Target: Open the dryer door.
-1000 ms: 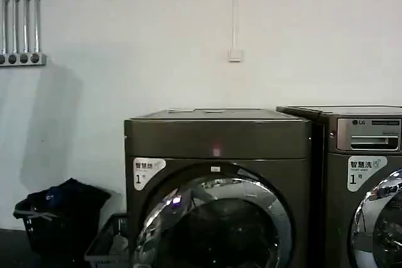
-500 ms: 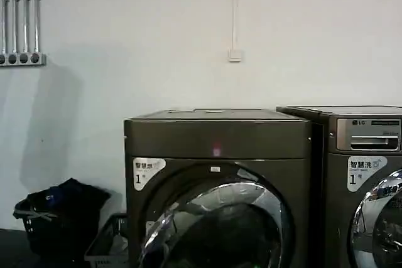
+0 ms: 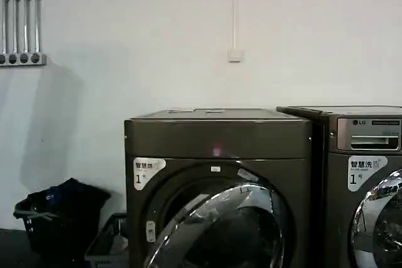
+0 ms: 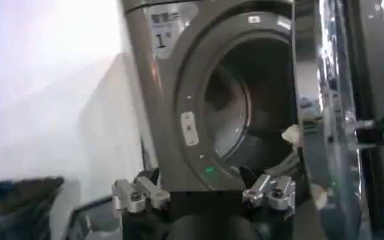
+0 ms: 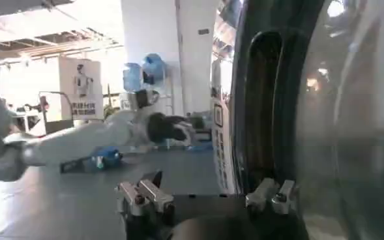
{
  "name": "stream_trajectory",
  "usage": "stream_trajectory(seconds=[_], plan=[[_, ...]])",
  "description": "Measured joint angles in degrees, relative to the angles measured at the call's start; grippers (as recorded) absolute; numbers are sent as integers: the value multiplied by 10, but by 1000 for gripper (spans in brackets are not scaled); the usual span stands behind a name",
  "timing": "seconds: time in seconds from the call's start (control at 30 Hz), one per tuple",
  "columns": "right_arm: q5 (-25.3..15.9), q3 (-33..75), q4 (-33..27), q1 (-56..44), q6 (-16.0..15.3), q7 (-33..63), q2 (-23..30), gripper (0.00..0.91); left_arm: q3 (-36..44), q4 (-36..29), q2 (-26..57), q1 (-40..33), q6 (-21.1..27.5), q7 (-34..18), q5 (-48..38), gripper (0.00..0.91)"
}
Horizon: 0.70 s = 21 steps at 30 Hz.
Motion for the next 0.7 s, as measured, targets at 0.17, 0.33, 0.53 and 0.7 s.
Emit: stream_trajectory(seconds=[0.17, 0.33, 0.53, 0.7], plan=[[1, -3, 23, 0, 0, -2, -22, 907, 56, 53, 31, -31, -56, 1, 7, 907], [1, -5, 43, 0, -1, -5, -46, 907, 115, 106, 64, -74, -110, 3, -8, 907], [2, 5, 59, -8, -1, -5, -74, 907, 185, 155, 82, -141, -150, 19, -41, 907], [2, 14, 68, -16, 0, -5, -98, 907, 241, 190, 96, -191, -162, 57, -67, 907]])
